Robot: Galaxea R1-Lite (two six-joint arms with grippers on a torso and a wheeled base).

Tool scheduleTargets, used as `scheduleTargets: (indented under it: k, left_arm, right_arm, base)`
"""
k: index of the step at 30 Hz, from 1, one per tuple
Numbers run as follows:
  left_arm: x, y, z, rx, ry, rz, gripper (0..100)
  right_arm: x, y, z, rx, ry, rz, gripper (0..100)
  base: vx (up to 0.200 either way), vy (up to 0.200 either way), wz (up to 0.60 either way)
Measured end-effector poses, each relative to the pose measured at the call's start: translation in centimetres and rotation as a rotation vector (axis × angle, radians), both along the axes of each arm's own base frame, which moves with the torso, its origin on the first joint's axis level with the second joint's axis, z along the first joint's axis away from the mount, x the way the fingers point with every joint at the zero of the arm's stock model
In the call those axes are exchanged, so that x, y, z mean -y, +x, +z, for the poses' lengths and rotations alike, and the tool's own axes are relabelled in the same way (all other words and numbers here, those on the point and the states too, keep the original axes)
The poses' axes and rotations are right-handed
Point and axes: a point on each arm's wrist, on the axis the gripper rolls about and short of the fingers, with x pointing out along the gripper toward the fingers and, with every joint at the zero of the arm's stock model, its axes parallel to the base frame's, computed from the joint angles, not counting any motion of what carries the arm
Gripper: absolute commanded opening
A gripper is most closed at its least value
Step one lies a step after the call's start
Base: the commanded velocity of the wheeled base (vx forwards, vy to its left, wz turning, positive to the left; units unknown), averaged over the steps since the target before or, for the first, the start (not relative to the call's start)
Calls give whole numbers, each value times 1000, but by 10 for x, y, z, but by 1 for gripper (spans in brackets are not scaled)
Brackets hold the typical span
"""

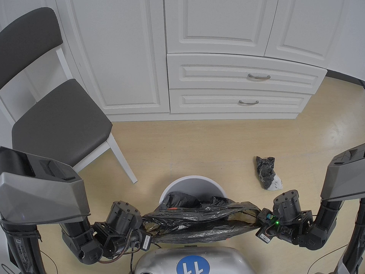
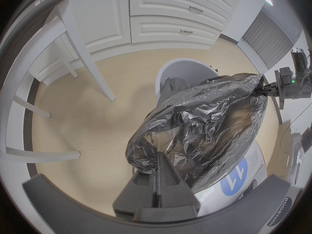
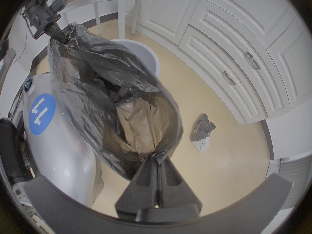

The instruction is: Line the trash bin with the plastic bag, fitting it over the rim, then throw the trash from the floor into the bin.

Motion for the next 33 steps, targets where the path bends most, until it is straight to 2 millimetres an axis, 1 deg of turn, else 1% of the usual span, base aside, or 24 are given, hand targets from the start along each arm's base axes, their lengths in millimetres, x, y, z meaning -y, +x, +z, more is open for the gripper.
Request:
scheduleTargets:
  k: [4,7,12,17,21,25,28,33]
  left_arm:
    - [-3,-5,-1,-16,11,-5,0]
    - [-3,-6,-4,-26,18,-7,0]
    - [-1,-6,-14,-39,26,-13,0]
    - [3,-2,-30,-44,29,-17,0]
    - [4,2,-39,-60,32,-13,0]
    - [5,11,-43,-51,25,3,0]
    - [6,20,-44,-31,13,19,0]
    - [8,39,-40,29,-6,63,0]
  right_arm:
    - [0,-7,2,-4,-27,34,0]
    - [-2,-9,1,-7,-29,46,0]
    - [-7,-10,-10,-31,-43,65,0]
    - [-12,-8,-25,-51,-56,80,0]
    - [-17,-4,-37,-64,-61,77,0]
    - [-25,8,-50,-31,-32,53,0]
    - [-31,18,-56,20,6,27,0]
    - [-36,31,-65,56,56,-18,0]
  base:
    - [0,0,0]
    - [0,0,0]
    - [0,0,0]
    - [0,0,0]
    - [0,0,0]
    - [0,0,0]
    - [0,0,0]
    - [0,0,0]
